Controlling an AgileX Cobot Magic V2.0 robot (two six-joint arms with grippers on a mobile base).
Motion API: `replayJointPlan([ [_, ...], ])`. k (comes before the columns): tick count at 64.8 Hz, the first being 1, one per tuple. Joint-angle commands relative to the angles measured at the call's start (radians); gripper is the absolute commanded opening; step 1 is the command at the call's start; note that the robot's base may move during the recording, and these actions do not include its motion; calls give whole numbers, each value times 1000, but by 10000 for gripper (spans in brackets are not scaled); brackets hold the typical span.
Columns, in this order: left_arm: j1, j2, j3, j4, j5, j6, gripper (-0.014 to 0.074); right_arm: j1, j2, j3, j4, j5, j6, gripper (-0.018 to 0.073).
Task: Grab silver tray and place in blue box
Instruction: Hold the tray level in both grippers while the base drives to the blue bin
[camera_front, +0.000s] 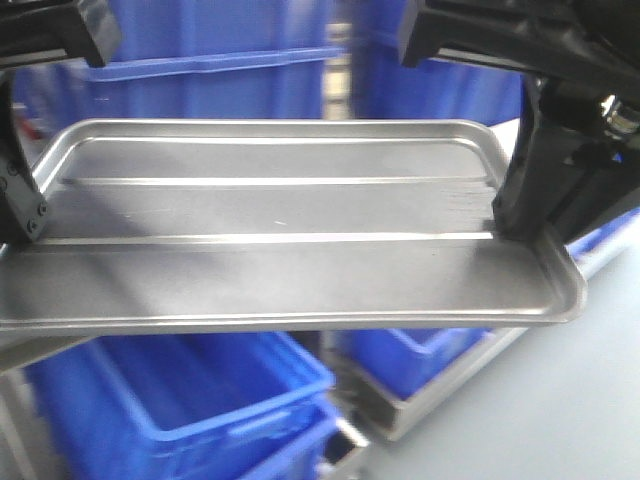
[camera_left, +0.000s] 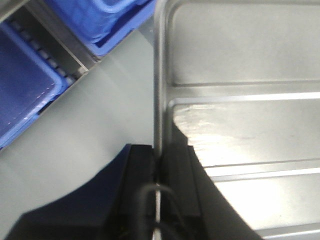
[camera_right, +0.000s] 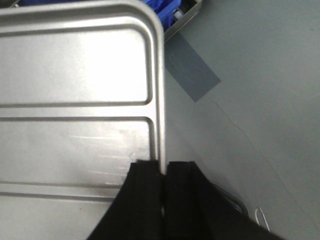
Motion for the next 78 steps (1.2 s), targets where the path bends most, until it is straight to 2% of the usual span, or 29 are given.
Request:
replayJointPlan([
  [1, -7, -24, -26, 23, -1, 0, -15, -7, -27, -25, -56, -7, 2, 59],
  [78, -7, -24, -26, 23, -1, 0, -15, -7, -27, -25, -56, -7, 2, 59],
])
